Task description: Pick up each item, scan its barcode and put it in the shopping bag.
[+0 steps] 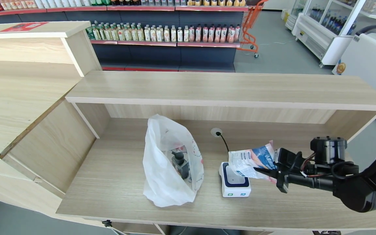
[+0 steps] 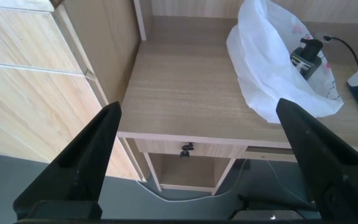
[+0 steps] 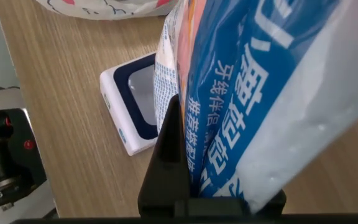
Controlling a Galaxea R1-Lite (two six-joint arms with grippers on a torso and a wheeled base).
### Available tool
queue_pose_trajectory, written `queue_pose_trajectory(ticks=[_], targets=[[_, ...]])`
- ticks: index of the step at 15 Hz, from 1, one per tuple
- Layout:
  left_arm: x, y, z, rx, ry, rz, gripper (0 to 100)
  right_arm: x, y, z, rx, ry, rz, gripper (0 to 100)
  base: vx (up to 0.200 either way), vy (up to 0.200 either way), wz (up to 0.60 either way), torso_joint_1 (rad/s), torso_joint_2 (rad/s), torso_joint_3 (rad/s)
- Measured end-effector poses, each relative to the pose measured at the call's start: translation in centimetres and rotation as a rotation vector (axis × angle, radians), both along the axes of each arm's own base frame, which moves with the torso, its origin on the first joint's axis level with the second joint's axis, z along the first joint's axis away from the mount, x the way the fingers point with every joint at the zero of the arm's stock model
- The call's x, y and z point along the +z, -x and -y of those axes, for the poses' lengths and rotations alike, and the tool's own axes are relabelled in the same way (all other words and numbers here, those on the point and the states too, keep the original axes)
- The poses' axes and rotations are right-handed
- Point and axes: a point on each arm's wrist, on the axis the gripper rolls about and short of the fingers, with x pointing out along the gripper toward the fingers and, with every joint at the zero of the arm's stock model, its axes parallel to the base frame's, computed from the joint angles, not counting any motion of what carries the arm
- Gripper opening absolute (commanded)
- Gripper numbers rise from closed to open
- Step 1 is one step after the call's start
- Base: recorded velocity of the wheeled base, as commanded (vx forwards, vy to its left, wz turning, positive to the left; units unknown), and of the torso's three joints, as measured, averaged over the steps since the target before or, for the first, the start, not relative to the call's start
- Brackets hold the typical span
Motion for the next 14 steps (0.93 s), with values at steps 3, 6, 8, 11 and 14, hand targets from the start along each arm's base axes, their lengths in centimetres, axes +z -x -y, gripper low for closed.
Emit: queue_pose_trajectory(ticks=[3,6,8,11,14], targets=[[0.0,0.0,0.0,0.0,0.0,0.0,100,-0.6,-1.0,-0.2,0.013,-0.003,0.009,0,0.0,0.0,0.0,0.0,0.0,0.0],[0.0,0.0,0.0,-0.001,0.0,0.0,100,-1.4,-2.1,-0.5,0.021,-0.013,0.055,0,0.0,0.0,0.0,0.0,0.0,0.0],[0.0,0.0,0.0,-0.001,0.0,0.0,100,-2.2,-2.3,-0.6,0.023,-0.013,0.052,0,0.0,0.0,0.0,0.0,0.0,0.0],[0.0,0.0,0.0,-0.001,0.0,0.0,100,-2.9,-2.4,-1.0,0.033,-0.012,0.032,0,0.0,0.0,0.0,0.0,0.0,0.0],[0.0,0.0,0.0,0.0,0.0,0.0,100,-2.8,-2.3,-1.1,0.027,-0.029,0.015,0,0.0,0.0,0.0,0.0,0.0,0.0]])
